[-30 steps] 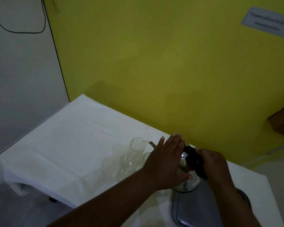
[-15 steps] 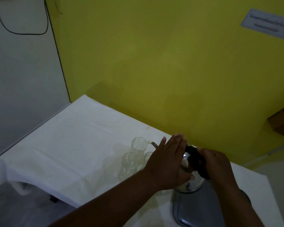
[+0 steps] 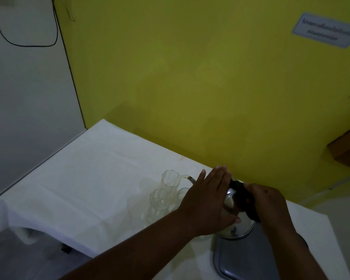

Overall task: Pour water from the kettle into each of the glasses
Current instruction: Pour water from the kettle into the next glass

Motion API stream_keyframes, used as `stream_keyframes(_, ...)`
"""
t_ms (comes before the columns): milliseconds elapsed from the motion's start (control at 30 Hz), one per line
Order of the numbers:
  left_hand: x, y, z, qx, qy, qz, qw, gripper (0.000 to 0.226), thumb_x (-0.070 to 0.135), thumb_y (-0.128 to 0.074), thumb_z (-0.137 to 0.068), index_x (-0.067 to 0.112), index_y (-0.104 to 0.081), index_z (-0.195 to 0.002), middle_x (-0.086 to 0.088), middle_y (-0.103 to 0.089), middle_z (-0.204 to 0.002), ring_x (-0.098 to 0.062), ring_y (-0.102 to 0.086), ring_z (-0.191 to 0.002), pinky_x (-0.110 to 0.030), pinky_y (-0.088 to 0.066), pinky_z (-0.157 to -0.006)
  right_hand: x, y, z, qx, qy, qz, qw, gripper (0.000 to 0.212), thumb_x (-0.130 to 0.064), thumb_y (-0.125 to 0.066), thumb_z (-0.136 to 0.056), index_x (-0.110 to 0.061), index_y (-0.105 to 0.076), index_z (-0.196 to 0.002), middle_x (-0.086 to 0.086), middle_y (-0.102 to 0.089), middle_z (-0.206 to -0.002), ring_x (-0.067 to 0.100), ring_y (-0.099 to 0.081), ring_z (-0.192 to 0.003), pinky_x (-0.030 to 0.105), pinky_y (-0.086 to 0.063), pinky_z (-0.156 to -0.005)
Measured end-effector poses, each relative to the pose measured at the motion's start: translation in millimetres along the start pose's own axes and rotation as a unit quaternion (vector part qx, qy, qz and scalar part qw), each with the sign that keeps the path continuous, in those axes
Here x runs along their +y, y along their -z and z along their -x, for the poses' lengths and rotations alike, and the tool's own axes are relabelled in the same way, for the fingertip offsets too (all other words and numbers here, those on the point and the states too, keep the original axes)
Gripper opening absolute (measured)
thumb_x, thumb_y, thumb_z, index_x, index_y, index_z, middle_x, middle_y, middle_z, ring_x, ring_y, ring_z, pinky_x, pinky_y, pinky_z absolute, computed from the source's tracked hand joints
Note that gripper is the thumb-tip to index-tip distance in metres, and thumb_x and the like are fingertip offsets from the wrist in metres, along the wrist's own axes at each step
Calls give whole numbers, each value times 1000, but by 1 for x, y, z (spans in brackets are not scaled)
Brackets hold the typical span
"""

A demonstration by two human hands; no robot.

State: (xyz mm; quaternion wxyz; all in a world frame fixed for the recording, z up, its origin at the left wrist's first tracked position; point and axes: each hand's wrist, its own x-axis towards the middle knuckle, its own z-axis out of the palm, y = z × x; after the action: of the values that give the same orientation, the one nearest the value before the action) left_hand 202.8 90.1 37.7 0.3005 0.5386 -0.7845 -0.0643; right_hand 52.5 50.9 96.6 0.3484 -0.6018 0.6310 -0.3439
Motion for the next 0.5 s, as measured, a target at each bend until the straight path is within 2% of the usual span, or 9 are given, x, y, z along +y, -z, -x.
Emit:
stream_keyframes(133,0,1,0,0,-3,-2,1000,100,55,-67,-82,-1,-22,-151,-18,-15,-160,-29,-8,-148,-50,-12,-118,0,1,0,2,-11,-4,1000,31,-19,-59,-88,-1,-67,-64,13,-63,-65,24,-54,-63,36,-40,-61)
stream_keyframes(267,0,1,0,3,-6,-1,1000,101,56,-67,-80,-1,-23,-151,-18,-16,-160,-29,-9,-148,-49,-12,-118,-2,4,1,-16,-18,5,1000,30,-22,-57,-89,-15,-63,-61,5,-61,-61,21,-54,-60,34,-43,-61)
stream_keyframes(367,-1,1,-1,5,-5,-9,1000,101,57,-67,-81,0,-22,-151,-17,-16,-160,-29,-8,-148,-49,-12,-118,-3,3,1,-5,5,11,1000,34,-17,-57,-90,-12,-64,-57,1,-61,-56,18,-54,-60,33,-41,-57)
stream_keyframes(433,-1,1,0,4,-3,-8,1000,101,58,-66,-81,0,-22,-151,-17,-15,-160,-28,-7,-148,-49,-11,-118,-4,1,2,4,-3,-5,1000,37,-17,-58,-89,-11,-62,-52,-4,-59,-45,19,-52,-57,34,-39,-56)
stream_keyframes(500,0,2,0,2,-3,-4,1000,101,57,-66,-82,0,-21,-151,-17,-15,-160,-28,-7,-148,-49,-11,-118,-3,1,3,6,-6,-12,1000,38,-18,-59,-88,-12,-61,-50,-3,-58,-45,19,-50,-56,34,-38,-57)
